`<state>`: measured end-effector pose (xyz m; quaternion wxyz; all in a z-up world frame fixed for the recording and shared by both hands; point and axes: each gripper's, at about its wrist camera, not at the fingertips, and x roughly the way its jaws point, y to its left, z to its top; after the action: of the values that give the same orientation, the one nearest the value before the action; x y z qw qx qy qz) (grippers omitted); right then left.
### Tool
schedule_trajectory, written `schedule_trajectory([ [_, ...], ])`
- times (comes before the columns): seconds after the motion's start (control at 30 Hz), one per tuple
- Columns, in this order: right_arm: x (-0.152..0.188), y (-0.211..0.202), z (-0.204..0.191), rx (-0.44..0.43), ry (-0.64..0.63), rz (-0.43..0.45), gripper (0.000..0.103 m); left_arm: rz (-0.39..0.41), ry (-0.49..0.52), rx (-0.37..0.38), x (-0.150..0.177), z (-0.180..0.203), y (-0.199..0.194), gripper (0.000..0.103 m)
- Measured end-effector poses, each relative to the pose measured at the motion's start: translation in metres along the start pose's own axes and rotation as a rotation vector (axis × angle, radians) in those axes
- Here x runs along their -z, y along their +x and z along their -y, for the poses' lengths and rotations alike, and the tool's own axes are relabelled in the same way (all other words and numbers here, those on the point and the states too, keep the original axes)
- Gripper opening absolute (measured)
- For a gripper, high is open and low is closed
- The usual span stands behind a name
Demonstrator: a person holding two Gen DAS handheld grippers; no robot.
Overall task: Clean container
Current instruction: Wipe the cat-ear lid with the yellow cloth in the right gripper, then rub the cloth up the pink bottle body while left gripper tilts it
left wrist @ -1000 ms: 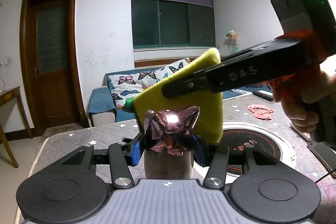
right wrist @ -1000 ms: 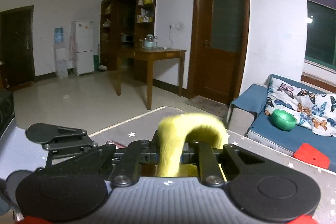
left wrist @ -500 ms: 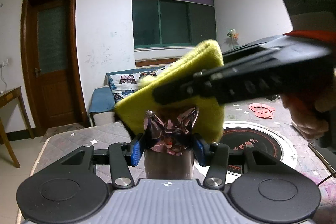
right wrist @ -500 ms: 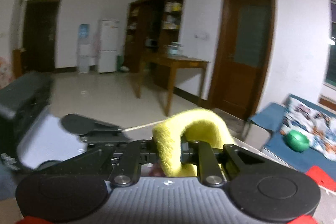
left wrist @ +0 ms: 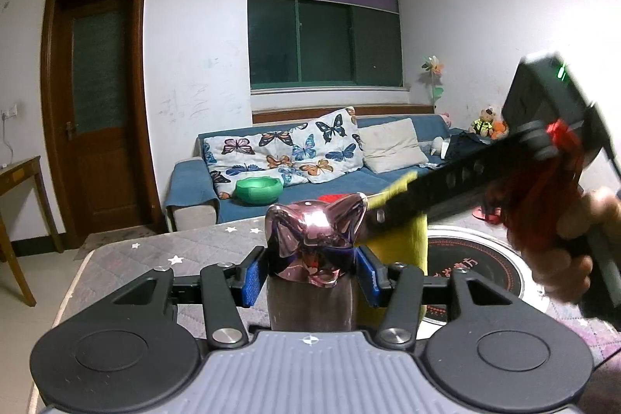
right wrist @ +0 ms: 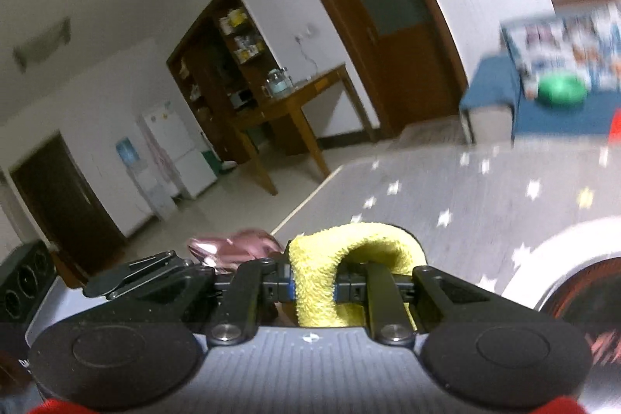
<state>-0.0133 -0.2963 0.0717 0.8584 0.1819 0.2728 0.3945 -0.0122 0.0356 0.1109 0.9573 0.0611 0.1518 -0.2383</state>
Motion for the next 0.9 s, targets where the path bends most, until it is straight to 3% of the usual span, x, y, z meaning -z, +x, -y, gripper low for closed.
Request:
schedule_trajectory([
  [0.13,0.013,0.006,0.037,-0.016,0.109,-0.036,0.015,-0.002,0.001,0.0,-0.001,0.0,-0.001,0.054],
  [0.27,0.026,0.014,0.049,0.015,0.091,-0.083,0.015,-0.002,-0.016,-0.007,-0.001,-0.001,0.0,0.054],
  [0.47,0.042,0.018,0.015,0.083,-0.036,-0.14,0.015,-0.014,-0.064,-0.023,-0.001,0.002,0.009,0.067],
  [0.63,0.061,0.015,-0.008,0.13,-0.192,-0.175,0.015,-0.022,-0.088,-0.038,-0.004,0.003,0.018,0.067],
  [0.73,0.073,0.022,-0.021,0.167,-0.315,-0.19,0.016,-0.023,-0.102,-0.061,-0.005,-0.001,0.019,0.056],
  [0.9,0.092,0.03,-0.038,0.209,-0.502,-0.23,0.016,-0.018,-0.158,-0.063,-0.003,-0.015,0.011,0.056],
])
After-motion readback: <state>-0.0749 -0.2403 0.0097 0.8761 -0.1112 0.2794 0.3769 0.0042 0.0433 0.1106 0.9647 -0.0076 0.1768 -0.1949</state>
